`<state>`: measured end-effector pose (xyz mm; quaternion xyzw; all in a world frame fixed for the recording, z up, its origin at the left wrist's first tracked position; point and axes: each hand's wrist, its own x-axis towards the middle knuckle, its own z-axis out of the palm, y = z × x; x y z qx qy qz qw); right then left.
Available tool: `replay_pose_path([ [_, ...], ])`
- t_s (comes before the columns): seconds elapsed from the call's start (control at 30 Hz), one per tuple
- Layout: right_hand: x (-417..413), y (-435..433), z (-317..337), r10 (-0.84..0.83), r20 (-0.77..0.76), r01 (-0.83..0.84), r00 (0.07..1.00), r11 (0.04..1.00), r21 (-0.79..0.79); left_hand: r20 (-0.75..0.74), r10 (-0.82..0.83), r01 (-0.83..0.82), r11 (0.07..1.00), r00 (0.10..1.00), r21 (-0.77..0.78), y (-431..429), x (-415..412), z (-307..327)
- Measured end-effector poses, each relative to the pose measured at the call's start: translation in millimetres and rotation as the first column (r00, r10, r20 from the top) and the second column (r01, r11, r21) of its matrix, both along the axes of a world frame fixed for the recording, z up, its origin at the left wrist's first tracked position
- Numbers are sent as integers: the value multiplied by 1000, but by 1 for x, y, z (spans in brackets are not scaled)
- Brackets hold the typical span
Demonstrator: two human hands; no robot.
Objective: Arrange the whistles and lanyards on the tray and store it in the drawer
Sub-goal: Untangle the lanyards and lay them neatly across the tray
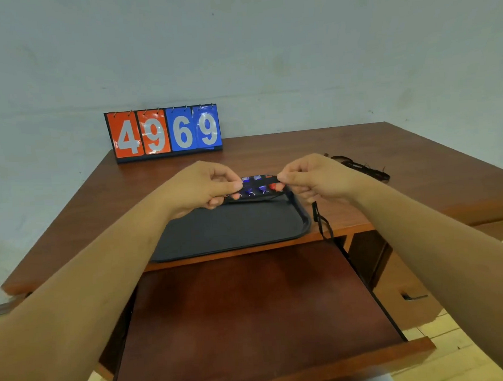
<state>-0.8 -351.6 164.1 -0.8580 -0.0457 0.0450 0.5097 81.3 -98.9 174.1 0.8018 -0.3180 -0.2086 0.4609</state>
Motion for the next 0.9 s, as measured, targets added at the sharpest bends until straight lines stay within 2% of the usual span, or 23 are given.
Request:
replay_pose_path([
  [0.2,-5,16,7,-43,85,65,995,958,-279,-28,49,-50,998,998,-34,22,3,-12],
  [0.33,-9,19,8,-11,95,40,995,949,-314,-134,55,-63,996,989,-57,36,7,-13],
  [0.43,-11,19,6,-2,98,29,995,960,-278,-257,-16,-10,995,966,-99,42,4,-11],
  [0.5,-12,16,6,4,85,21,996,959,-283,-278,-53,22,993,959,-114,45,4,-10],
  [0.57,-13,15,6,36,57,-17,998,950,-312,-205,-63,47,996,977,-82,47,4,-11],
  [0.63,-14,13,6,71,-3,-68,997,941,-331,-69,-54,52,998,996,-36,47,4,-11],
  [0.73,-14,8,10,72,-123,-116,990,907,-404,115,5,-2,1000,993,-30,48,5,-9],
  [0.77,-14,5,12,64,-169,-137,983,876,-463,139,27,-19,998,990,-54,48,5,-8],
  [0.83,-14,5,16,40,-198,-159,979,752,-639,129,13,2,994,992,-109,48,5,-5],
  [0.87,-13,10,17,56,-178,-158,983,753,-639,119,-15,29,993,993,-117,46,3,-4],
  [0.9,-11,18,17,85,-138,-147,987,829,-540,116,-45,58,992,992,-112,43,0,-3],
])
